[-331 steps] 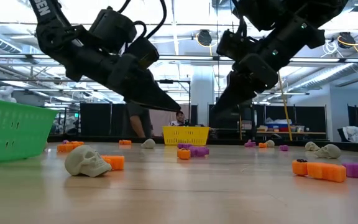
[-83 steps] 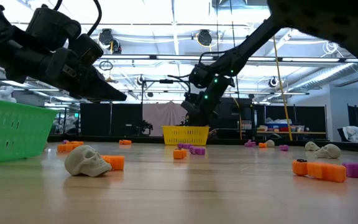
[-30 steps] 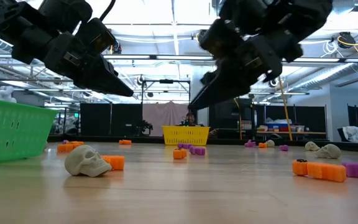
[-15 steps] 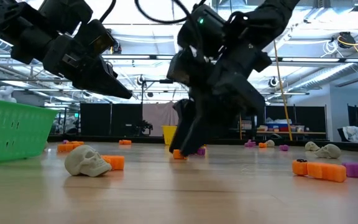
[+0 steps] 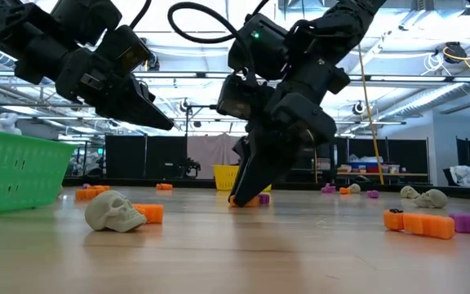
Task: Sort Halloween decoration
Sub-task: Put the orange skeleton toy into the blue bin
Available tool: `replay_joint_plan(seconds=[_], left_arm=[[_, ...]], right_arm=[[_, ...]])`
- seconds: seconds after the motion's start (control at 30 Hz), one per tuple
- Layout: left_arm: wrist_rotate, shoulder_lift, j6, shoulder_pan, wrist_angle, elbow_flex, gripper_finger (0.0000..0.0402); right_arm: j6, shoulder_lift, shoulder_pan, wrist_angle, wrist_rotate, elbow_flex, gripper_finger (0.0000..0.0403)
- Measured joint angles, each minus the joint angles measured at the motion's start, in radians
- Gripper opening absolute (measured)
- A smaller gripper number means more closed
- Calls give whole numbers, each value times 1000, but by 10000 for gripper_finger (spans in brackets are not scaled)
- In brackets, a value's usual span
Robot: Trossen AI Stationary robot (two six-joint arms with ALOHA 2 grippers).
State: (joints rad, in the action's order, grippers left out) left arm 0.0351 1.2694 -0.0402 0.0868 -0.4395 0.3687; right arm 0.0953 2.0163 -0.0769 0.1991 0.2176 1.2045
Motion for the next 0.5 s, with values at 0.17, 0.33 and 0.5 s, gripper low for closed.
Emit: replay_joint_plan(seconds=[0.17, 0.33, 0.5], left_arm=[[0, 0, 0, 0, 1, 0, 2], [1, 0, 1, 0, 10, 0, 2], [2, 0, 1, 0, 14, 0, 2]], right_arm=[[-5, -16, -4, 104, -2, 44, 24], [-5, -47, -17, 223, -4, 86, 10], [-53, -124, -40, 316, -7, 103, 8]])
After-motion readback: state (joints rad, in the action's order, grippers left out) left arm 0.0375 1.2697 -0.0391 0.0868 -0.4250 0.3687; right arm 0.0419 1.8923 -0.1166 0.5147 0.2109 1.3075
